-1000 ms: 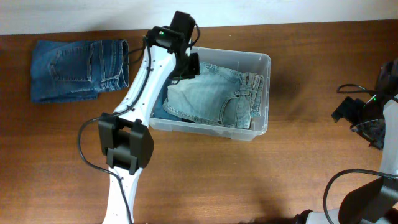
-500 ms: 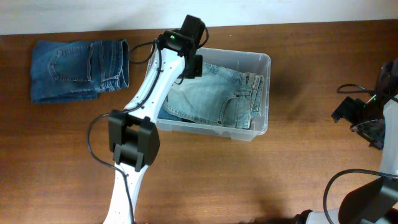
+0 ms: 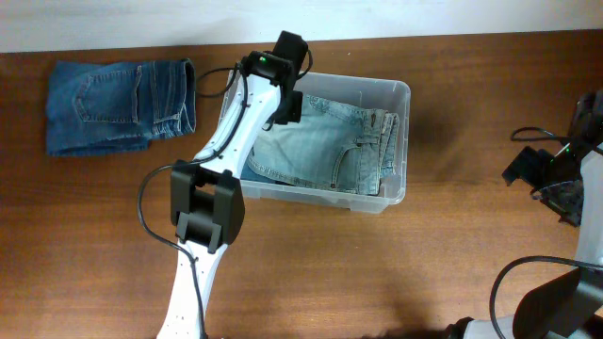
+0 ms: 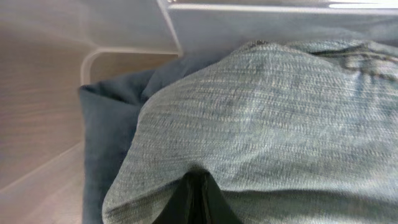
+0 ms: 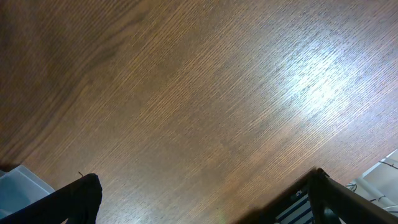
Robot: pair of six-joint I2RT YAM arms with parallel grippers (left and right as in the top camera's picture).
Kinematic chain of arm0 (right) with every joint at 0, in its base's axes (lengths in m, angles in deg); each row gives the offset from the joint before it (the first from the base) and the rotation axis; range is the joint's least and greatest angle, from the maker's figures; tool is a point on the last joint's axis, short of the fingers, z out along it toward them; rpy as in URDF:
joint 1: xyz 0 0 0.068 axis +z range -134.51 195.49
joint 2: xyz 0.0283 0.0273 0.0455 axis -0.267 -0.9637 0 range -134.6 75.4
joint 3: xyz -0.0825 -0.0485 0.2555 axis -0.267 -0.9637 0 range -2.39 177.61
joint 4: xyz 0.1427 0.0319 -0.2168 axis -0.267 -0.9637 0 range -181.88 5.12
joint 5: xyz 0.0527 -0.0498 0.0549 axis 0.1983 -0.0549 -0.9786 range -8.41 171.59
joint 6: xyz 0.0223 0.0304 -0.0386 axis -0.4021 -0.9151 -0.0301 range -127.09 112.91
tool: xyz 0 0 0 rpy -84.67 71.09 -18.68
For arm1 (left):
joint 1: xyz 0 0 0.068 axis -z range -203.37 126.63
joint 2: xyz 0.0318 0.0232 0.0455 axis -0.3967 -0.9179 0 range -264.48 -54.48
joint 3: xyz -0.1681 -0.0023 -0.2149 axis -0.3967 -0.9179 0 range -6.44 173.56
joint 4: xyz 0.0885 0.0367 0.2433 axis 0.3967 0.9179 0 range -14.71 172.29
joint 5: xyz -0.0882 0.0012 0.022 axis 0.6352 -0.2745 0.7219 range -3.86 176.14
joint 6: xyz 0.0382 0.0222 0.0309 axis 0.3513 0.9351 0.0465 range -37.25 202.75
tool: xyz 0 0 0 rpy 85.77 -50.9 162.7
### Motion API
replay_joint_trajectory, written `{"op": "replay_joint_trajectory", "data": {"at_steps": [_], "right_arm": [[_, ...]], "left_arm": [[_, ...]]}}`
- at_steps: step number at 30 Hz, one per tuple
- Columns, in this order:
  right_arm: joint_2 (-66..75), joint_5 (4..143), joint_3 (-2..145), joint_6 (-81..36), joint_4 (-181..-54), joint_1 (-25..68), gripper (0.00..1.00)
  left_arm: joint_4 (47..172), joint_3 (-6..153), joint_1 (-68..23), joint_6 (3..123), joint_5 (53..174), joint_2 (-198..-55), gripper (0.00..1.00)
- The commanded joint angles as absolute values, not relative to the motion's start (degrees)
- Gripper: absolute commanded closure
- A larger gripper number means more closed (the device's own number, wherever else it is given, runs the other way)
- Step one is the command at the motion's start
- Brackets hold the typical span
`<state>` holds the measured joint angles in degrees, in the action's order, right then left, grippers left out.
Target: Pack container
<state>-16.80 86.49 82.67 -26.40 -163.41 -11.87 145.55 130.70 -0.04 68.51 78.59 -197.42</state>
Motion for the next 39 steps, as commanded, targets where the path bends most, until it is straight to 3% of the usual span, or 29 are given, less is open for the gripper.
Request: {"op": "replay_joint_trajectory", "data": {"at_steps": [1, 8, 24, 39], "right_arm": [[-16.8, 86.58, 82.62, -26.9, -163.36, -11.91, 0.02], [-16.8, 86.58, 82.62, -26.9, -163.36, -11.91, 0.02], [-16.8, 86.58, 82.62, -26.9, -163.36, -11.91, 0.02], [-16.8, 86.58, 82.62, -26.9, -163.36, -11.91, 0.02]], "left_arm": [[148.7, 134.77, 0.29, 69.58, 80.32, -193.18, 0.94], [155.15, 136.85, 3.72, 69.45, 93.54, -189.74, 0.93], [147.69, 121.61, 16.81, 65.64, 94.0, -189.94, 0.93], [141.9, 121.0, 18.91, 63.96, 93.87, -193.46, 0.93]]}}
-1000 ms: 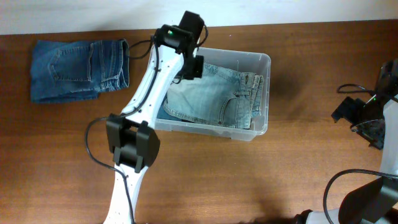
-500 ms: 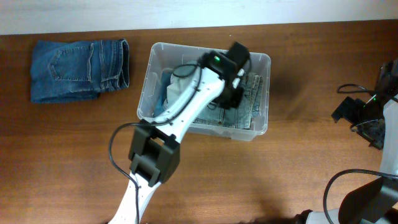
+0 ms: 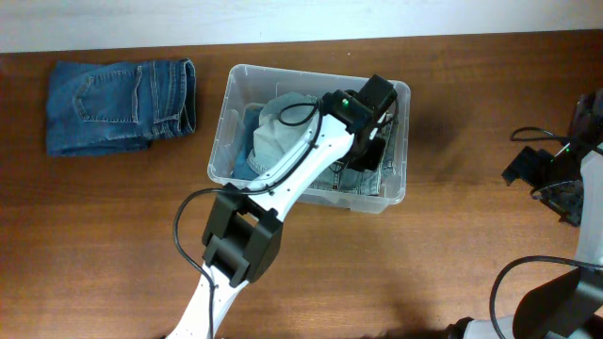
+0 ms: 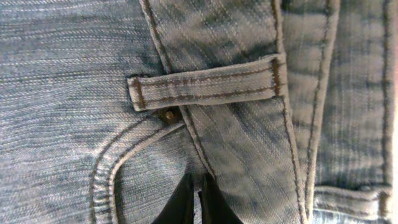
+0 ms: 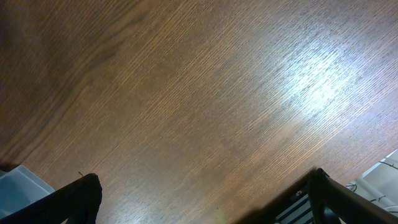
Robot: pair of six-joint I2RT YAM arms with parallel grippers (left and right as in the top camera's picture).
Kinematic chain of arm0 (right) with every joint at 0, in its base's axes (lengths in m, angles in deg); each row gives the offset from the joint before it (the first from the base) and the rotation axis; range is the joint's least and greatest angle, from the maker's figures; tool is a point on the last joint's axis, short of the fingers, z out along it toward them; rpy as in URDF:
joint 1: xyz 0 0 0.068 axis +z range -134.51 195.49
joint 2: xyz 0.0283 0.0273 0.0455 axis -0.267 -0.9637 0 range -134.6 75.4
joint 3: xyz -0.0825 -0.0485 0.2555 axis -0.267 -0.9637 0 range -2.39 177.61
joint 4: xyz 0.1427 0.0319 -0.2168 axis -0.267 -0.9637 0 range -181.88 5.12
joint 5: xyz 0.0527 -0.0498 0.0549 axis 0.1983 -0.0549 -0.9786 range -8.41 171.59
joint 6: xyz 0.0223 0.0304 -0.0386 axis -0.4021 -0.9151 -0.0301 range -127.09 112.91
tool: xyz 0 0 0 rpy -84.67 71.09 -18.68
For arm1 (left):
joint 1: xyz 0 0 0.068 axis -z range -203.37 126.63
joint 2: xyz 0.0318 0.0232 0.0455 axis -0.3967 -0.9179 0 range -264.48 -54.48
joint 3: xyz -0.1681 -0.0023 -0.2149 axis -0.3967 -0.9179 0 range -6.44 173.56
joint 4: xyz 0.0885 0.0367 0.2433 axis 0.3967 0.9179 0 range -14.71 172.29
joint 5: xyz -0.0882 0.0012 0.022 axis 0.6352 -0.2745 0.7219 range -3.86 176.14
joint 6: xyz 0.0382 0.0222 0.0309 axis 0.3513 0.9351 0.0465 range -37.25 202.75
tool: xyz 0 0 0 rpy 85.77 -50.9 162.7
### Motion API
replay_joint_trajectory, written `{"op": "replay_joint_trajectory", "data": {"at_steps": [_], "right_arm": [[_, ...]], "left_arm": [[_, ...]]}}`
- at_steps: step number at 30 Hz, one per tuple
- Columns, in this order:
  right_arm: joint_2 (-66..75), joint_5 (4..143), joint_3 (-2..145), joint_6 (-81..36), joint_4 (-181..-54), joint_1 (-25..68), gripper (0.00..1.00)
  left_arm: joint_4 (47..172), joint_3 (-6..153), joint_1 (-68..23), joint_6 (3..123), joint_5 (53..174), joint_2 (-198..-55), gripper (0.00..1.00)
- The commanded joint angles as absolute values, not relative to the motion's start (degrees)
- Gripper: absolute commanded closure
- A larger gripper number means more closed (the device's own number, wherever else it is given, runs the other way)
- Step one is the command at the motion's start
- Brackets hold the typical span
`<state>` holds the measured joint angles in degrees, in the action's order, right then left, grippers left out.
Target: Pack container
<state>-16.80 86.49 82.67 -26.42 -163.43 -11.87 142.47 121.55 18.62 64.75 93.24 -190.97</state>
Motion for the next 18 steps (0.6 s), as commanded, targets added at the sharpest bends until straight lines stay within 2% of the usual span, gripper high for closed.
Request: {"op": "replay_joint_trajectory", "data": {"at_steps": [1, 18], "right_arm": [[-16.8, 86.58, 82.62, -26.9, -163.36, -11.91, 0.02], [-16.8, 86.58, 82.62, -26.9, -163.36, -11.91, 0.02]], "left_arm": [[141.75, 121.0, 18.78, 64.0, 93.85, -193.66, 0.93], [140.37, 135.43, 15.43, 64.4, 93.52, -193.7, 0.93]]}}
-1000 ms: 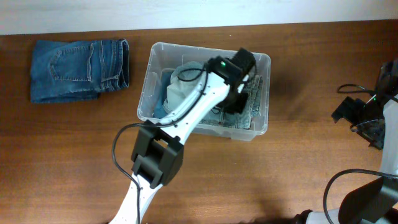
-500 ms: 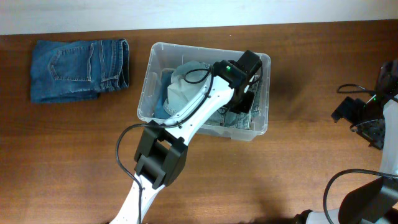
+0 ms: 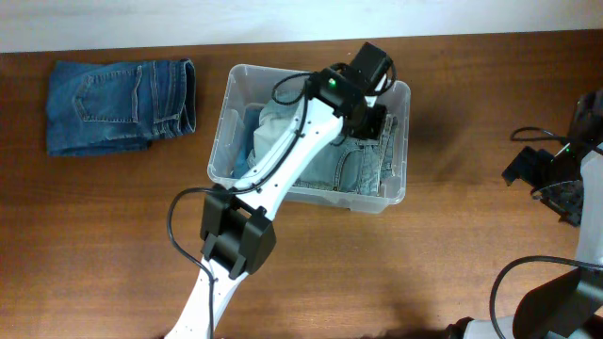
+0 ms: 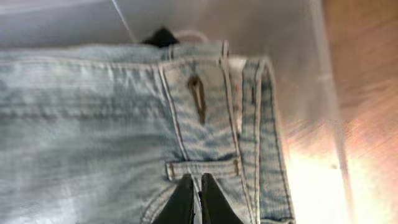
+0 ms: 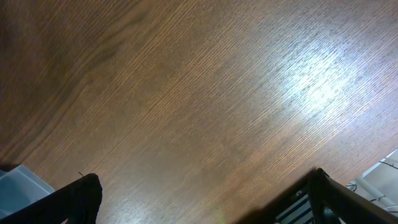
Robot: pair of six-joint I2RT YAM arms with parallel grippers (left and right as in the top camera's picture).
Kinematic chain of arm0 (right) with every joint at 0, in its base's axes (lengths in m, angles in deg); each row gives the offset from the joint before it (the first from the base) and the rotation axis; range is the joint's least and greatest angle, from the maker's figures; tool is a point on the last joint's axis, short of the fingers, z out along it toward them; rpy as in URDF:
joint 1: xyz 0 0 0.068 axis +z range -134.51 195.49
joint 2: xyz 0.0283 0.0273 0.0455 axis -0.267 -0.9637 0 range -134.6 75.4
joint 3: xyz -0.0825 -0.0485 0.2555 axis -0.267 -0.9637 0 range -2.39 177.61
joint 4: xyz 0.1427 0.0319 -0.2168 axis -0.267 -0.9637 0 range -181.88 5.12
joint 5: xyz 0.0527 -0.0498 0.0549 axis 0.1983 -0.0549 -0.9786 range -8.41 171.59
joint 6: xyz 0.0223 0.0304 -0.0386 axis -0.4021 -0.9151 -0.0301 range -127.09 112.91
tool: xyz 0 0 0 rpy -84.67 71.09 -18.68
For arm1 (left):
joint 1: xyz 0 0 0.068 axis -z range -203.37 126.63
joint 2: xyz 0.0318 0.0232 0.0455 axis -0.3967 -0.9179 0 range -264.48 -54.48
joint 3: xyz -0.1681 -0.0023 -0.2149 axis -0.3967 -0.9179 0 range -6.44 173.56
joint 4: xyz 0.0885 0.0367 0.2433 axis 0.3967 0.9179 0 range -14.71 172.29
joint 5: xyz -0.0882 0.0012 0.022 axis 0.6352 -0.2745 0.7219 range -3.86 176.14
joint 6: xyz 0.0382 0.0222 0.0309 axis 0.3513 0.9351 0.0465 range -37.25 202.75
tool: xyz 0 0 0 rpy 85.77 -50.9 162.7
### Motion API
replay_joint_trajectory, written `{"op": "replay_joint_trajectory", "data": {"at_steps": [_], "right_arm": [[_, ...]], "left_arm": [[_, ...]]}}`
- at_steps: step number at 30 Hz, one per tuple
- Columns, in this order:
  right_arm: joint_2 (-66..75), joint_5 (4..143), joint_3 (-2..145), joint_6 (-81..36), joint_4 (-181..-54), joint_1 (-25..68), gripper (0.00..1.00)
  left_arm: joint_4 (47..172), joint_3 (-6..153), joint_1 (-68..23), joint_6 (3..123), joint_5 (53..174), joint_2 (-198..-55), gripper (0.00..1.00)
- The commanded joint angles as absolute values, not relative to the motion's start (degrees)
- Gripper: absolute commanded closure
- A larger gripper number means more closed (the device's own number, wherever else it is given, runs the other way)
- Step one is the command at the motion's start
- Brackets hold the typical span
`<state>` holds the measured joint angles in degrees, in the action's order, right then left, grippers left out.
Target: Pack container
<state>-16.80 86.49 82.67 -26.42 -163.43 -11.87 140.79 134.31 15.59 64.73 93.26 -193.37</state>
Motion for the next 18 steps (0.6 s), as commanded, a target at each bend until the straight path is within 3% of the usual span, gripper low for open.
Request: {"op": "replay_joint_trajectory", "data": {"at_steps": [1, 18], "right_arm": [[-16.8, 86.58, 82.62, -26.9, -163.36, -11.91, 0.02], [-16.8, 86.58, 82.62, -26.9, -163.36, -11.91, 0.02]], "left_arm": [[140.31, 135.25, 15.45, 64.4, 92.73, -193.9, 0.93], [138.38, 135.36, 16.11, 64.4, 93.7, -202.18, 0.93]]}}
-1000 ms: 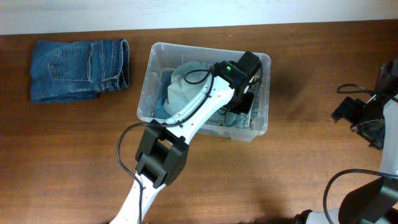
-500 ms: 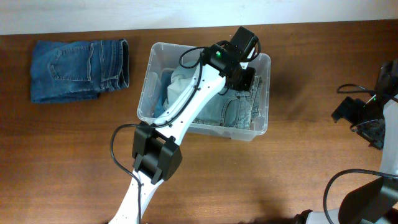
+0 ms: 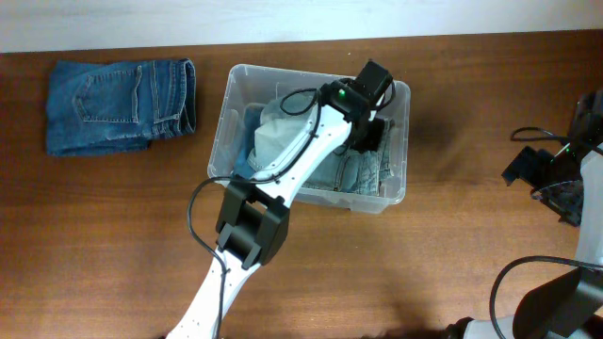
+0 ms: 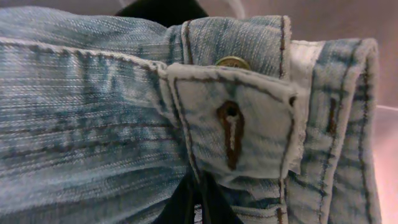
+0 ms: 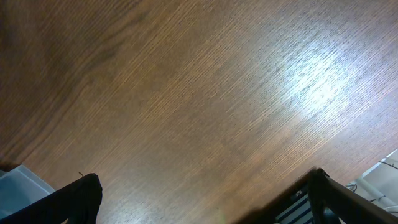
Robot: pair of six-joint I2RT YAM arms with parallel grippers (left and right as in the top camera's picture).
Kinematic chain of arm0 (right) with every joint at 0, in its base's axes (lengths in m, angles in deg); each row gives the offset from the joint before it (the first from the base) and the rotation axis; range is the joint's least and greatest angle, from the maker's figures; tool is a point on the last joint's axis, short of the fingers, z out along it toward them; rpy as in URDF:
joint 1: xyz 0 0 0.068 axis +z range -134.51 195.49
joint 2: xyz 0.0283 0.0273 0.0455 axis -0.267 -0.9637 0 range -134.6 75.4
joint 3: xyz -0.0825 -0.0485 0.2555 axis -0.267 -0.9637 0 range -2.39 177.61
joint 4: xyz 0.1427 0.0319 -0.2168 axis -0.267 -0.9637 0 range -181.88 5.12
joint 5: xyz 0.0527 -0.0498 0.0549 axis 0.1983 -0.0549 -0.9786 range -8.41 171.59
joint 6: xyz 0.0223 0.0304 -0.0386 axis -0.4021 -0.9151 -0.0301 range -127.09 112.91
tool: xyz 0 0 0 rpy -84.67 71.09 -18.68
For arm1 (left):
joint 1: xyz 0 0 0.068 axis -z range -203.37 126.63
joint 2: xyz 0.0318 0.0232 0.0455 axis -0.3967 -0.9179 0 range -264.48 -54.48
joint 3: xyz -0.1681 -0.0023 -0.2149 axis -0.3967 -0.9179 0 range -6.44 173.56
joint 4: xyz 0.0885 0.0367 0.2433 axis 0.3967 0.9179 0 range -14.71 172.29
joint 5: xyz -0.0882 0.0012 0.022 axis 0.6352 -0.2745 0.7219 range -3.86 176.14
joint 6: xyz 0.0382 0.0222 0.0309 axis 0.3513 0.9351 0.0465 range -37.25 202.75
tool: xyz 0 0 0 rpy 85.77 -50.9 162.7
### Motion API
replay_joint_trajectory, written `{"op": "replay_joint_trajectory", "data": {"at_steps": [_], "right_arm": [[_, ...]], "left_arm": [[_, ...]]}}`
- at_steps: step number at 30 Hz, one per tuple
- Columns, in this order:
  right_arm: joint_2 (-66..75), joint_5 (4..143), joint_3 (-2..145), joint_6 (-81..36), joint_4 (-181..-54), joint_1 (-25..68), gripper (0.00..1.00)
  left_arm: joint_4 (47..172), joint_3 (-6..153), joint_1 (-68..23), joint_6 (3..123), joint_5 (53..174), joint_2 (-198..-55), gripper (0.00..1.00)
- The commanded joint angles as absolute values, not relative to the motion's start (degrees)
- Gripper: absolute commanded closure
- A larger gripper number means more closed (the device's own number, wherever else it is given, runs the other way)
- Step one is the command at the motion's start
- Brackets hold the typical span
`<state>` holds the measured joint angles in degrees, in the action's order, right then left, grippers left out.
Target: Pack container
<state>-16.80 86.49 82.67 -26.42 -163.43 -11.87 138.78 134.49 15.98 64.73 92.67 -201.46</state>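
Note:
A clear plastic container point(image 3: 229, 127) stands mid-table with light-blue jeans point(image 3: 273, 137) in it, bunched into a mound on the left side. My left gripper point(image 4: 198, 198) is shut. Its tips press the jeans' waistband point(image 4: 124, 74) just below the buttonhole point(image 4: 230, 127) and brass button point(image 4: 231, 61), at the container's back right. In the overhead view the left gripper point(image 3: 369, 132) is partly hidden by its own arm. Folded dark-blue jeans point(image 3: 118, 92) lie on the table to the left of the container. My right gripper point(image 5: 205, 199) hangs open over bare wood.
The container's translucent wall point(image 4: 385, 37) rises close behind and to the right of the waistband. My right arm point(image 3: 556, 174) is parked at the table's far right edge with its cables. The wooden table point(image 3: 424, 264) spreads in front.
My left gripper was higher over the waistband in the back right of the container. It is now low, with its shut tips against the cloth by the buttonhole. The right arm has not moved.
My left gripper was first shut in the container's back left corner, with the light jeans lying flat. Then it was on the right, on the pocket, and the jeans' left part stood bunched. Then it was raised over the waistband; now it presses there.

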Motion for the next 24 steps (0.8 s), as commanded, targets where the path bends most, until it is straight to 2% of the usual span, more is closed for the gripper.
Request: {"op": "replay_joint_trajectory", "data": {"at_steps": [1, 12, 24], "right_arm": [[-16.8, 86.56, 82.62, -26.9, -163.36, -11.91, 0.02], [-16.8, 86.58, 82.62, -26.9, -163.36, -11.91, 0.02], [-16.8, 86.58, 82.62, -26.9, -163.36, -11.91, 0.01]], "left_arm": [[138.12, 135.84, 16.07, 64.4, 93.7, -202.18, 0.93], [137.75, 148.58, 12.13, 64.38, 93.67, -202.16, 0.93], [135.72, 149.33, 7.65, 64.35, 91.25, -202.47, 0.93]]}}
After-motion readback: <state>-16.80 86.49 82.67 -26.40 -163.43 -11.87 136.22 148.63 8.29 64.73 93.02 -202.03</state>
